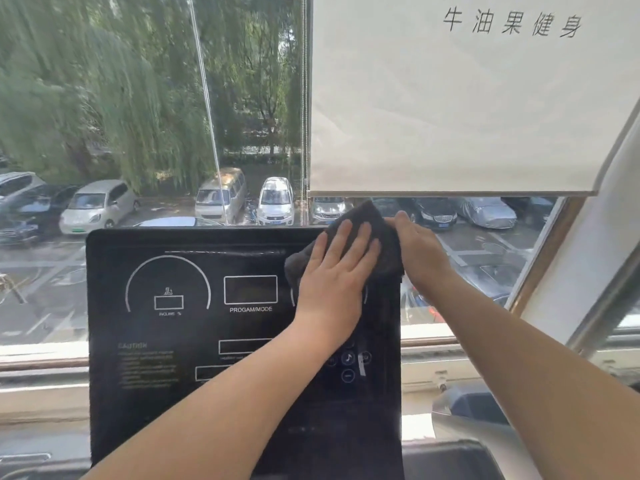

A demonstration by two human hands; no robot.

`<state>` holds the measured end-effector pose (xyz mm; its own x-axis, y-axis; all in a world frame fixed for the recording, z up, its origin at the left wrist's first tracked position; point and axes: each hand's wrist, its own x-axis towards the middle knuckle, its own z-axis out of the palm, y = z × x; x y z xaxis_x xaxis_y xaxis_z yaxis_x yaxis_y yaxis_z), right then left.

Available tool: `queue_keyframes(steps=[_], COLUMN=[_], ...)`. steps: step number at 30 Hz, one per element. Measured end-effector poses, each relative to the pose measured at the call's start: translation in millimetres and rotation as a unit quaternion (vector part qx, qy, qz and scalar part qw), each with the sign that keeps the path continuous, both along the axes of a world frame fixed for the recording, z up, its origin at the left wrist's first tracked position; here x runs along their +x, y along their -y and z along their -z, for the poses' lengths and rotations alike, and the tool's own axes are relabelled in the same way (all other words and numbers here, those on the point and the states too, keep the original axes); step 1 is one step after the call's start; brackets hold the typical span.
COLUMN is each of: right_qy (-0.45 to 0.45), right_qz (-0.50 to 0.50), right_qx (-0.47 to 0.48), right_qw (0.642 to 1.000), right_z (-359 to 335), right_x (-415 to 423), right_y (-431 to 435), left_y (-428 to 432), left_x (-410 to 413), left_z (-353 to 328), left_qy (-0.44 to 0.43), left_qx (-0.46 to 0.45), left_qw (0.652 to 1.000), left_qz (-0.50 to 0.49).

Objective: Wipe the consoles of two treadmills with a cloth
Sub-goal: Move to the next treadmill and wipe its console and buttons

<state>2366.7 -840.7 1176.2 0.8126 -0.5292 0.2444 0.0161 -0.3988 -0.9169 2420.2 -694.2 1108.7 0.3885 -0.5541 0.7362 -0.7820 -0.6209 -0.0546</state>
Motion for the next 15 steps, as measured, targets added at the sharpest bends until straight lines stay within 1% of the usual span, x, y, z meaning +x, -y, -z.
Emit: queue_keyframes(steps=[2,4,6,8,9,10,11,13,15], right_qy=[-0.009,-0.009,-0.007,-0.011,-0.013,-0.009,-0.002,0.006,0.007], right_qz=[0.012,0.008,0.007,0.001,-0.003,-0.006,-0.006,-0.002,0.004], right_qx=[-0.025,-0.059,-0.067,-0.067,-0.070,-0.072,-0.074,-0.078,-0.065], right_qw=[1.000,0.998,0.998,0.998,0.997,0.997,0.997,0.997,0.998], right_z=[2,3,5,7,8,9,10,13,16], right_x=[1,1,1,0,0,0,0,2,4], right_y=[0,0,2,3,2,2,2,0,0], left_y=[4,0,-8,-17,-20,-23,-25,-30,-33], left_x=[-8,-20,-30,-33,-30,-24,-17,1,17], left_z=[21,45,70,83,82,76,65,35,6], left_qy=[0.028,0.051,0.061,0.080,0.096,0.112,0.124,0.126,0.106], left_qx=[0.055,0.127,0.209,0.295,0.322,0.333,0.326,0.265,0.168], left_qw=[0.998,0.987,0.965,0.932,0.917,0.909,0.911,0.939,0.974], left_qz=[0.030,0.082,0.146,0.196,0.214,0.223,0.220,0.180,0.110])
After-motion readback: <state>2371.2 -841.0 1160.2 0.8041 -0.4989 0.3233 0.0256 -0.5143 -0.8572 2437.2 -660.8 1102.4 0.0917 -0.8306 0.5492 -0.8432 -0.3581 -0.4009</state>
